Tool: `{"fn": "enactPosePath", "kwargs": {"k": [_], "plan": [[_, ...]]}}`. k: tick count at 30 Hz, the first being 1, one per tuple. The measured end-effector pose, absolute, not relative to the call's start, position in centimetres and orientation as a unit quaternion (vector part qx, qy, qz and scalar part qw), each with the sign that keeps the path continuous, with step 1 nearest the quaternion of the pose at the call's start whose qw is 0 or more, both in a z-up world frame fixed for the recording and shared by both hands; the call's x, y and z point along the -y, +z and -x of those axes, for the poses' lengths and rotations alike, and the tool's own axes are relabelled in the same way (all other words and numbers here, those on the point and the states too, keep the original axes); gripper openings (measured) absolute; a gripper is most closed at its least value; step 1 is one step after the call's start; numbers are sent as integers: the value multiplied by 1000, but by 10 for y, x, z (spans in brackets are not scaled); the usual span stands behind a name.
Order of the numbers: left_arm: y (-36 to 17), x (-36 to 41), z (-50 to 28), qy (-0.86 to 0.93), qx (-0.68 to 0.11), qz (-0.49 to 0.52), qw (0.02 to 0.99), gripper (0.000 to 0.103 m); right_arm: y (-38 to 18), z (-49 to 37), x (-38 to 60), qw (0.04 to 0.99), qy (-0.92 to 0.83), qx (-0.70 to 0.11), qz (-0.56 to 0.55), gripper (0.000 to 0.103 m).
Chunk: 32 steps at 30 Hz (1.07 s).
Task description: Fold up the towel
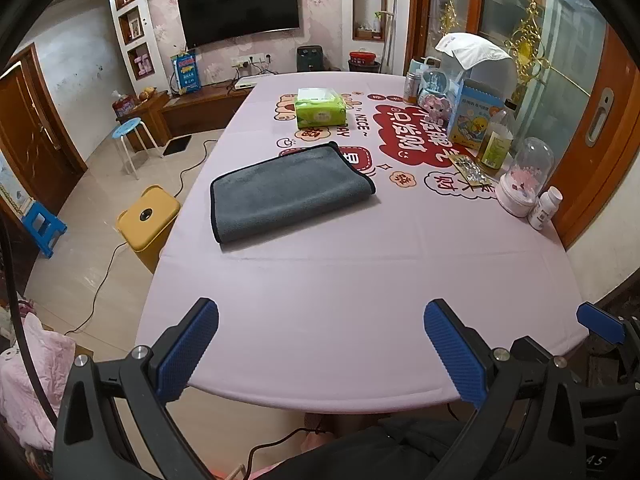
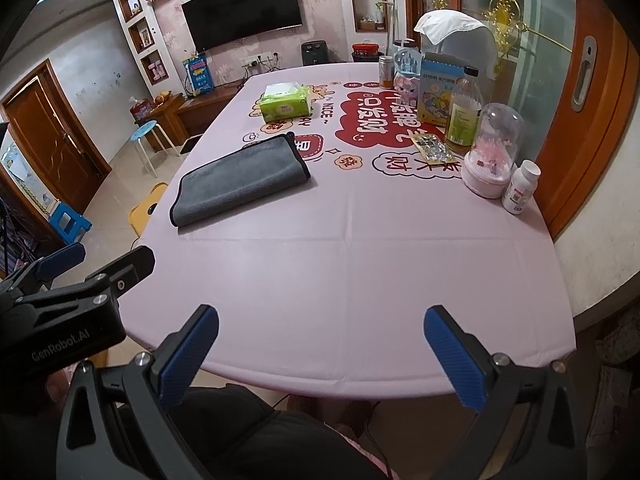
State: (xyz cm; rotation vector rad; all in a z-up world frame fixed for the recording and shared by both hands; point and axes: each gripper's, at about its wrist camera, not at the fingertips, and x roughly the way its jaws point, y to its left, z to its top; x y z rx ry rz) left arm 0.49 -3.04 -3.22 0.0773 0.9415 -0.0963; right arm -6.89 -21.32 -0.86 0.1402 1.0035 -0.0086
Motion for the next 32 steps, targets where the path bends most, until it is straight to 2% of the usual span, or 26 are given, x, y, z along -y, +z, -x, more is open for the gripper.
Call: {"fn": "enactPosePath", "kwargs": {"k": [32], "plan": [[-39,36,-10,-58,-464,-38,883,102,-9,66,215,869,-12,-490,-67,103]]}}
